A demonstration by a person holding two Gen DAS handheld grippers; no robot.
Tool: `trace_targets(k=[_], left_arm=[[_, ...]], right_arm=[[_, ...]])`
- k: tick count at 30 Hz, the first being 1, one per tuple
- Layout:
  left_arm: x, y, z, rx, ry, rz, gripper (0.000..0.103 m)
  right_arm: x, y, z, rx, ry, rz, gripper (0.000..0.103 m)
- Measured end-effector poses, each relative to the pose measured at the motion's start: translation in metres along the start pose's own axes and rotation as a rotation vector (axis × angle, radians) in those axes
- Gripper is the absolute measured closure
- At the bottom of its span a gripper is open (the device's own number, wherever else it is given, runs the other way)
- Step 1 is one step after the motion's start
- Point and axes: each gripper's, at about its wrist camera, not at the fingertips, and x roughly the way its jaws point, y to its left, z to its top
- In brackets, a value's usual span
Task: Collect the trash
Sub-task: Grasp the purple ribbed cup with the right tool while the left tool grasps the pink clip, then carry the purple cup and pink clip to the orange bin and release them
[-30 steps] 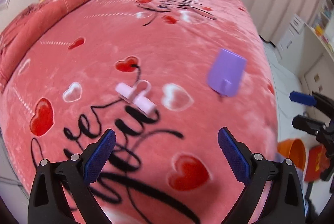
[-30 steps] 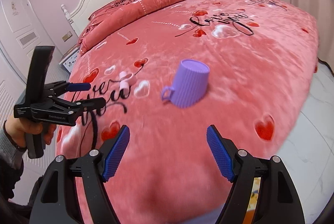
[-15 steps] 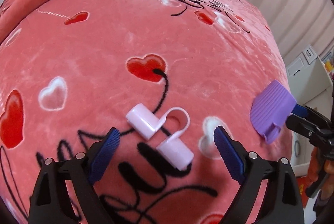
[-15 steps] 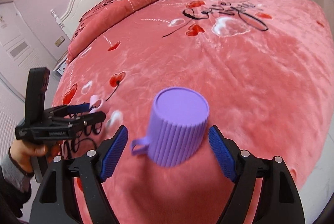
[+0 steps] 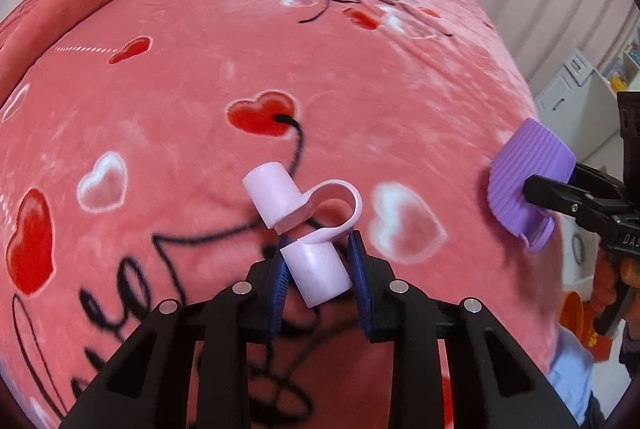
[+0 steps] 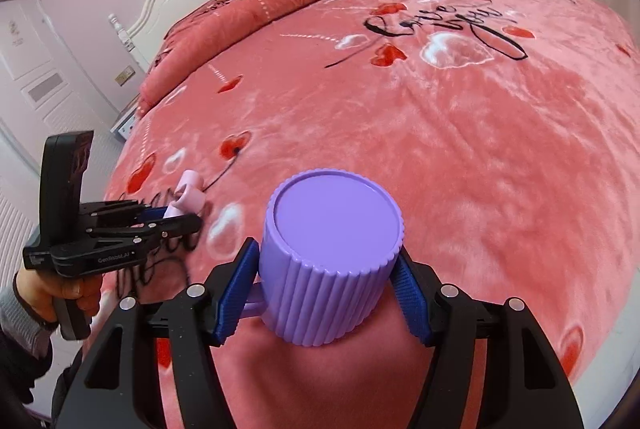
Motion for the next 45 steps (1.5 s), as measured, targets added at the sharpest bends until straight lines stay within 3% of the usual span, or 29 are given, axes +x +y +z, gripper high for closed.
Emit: trace_targets(k=[9,19,26,36,45], left_arm=[[-0.062,-0.038,-0.052,0.033,-0.020,-0.040,0.073],[-0.145,-0.097,-0.127,0.104,-0.082,-0.078,0.073],[-0.172,-0.144,-0.173,0.168,-0.093,-0.115,0.073],[-0.173,-0.222,-0.190,0.321,-0.092,-0.194,0.073],[-0.155,-0.303,-0.179,0.503,-0.073,-0.280,0.073]], right_arm=[[-0.069,0.046,-0.059,-0.038,-0.014,0.016,0.038],[-0.154,0.097,-0.149,-0.029,-0.045,0.036,0.038],[-0.203,0.114,-0.198,0.014,-0.097,0.029,0.038],[-0.278,0.097,-0.259,0.115,-0.184,-0.035,0.038],[-0.343,0.034,-0.307,0.247,-0.272,-0.162,0.038]])
